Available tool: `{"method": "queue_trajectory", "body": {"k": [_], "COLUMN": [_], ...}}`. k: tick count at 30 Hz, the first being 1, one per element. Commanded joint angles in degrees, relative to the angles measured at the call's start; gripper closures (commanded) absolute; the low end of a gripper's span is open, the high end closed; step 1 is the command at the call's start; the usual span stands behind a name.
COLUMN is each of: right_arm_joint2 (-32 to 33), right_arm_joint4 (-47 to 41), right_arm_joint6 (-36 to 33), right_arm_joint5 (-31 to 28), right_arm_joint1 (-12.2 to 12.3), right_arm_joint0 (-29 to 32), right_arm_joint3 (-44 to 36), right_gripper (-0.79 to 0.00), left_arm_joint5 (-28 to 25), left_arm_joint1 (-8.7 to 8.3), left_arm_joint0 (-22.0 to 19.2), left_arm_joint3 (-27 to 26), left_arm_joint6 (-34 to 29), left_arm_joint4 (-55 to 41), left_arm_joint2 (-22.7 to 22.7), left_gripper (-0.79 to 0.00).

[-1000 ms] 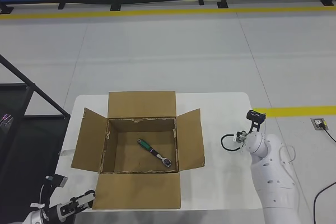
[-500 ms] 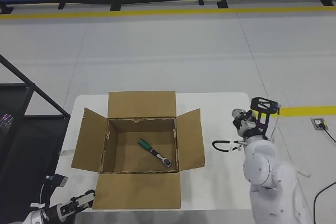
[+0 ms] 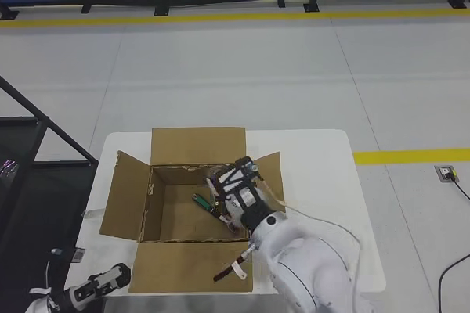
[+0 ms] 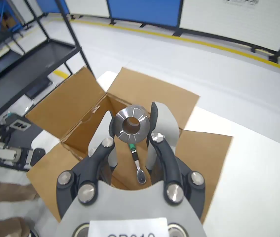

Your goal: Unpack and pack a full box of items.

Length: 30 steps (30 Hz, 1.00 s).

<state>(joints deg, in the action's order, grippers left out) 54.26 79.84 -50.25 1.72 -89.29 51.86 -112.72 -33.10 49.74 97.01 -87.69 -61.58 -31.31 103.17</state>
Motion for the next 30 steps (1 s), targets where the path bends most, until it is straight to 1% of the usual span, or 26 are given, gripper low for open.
{"method": "queue_trajectory", "body": {"k": [1, 5, 8, 12, 14, 17, 21, 24, 26, 30], "right_arm_joint2": [-3.6, -9.7, -14.1, -18.9, -20.9, -22.9, -24.5, -25.2, -25.9, -25.9], "right_arm_joint4": [-1.1, -5.5, -9.2, -15.7, -18.5, -21.9, -24.9, -25.8, -25.1, -26.0], "right_arm_joint6": [-2.6, -6.2, -7.2, -6.3, -5.0, -2.6, 0.2, 2.3, 4.0, 7.8], "right_arm_joint5": [1.0, 2.4, 3.7, 3.8, 3.5, 2.1, 0.5, -0.1, 0.9, 0.9], "right_arm_joint1": [-1.1, -3.9, -6.5, -10.6, -12.8, -15.6, -18.7, -20.6, -21.6, -23.3], "right_arm_joint0": [-5.5, -15.3, -21.8, -28.5, -30.9, -33.3, -35.1, -36.0, -36.4, -36.7], "right_arm_joint3": [7.1, 22.5, 34.6, 50.7, 57.7, 66.1, 74.3, 79.2, 82.1, 86.8], "right_gripper": [0.000, 0.000, 0.000, 0.000, 0.000, 0.000, 0.000, 0.000, 0.000, 0.000], "left_arm_joint5": [-0.1, -0.7, -1.0, -1.2, -1.4, -1.6, -1.7, -1.5, -1.4, -1.4], "left_arm_joint1": [0.01, 0.05, 0.06, 0.11, 0.14, 0.19, 0.27, 0.30, 0.34, 0.40], "left_arm_joint0": [0.1, 0.5, 0.8, 1.0, 1.1, 1.4, 1.5, 1.4, 1.4, 1.5], "left_arm_joint3": [0.5, 0.9, 1.0, 1.0, 1.0, 1.3, 1.5, 1.4, 1.0, 0.4], "left_arm_joint6": [-0.1, -0.7, -1.3, -1.7, -1.9, -2.1, -2.2, -2.3, -2.2, -1.9], "left_arm_joint4": [-0.5, -1.8, -2.4, -2.9, -3.0, -3.2, -3.0, -2.5, -2.0, -1.4], "left_arm_joint2": [0.3, 1.1, 1.6, 2.0, 2.1, 2.3, 2.3, 2.1, 2.0, 2.0], "left_gripper": [-0.785, -0.785, -0.785, -0.785, -0.785, -0.785, -0.785, -0.785, -0.785, -0.785]}}
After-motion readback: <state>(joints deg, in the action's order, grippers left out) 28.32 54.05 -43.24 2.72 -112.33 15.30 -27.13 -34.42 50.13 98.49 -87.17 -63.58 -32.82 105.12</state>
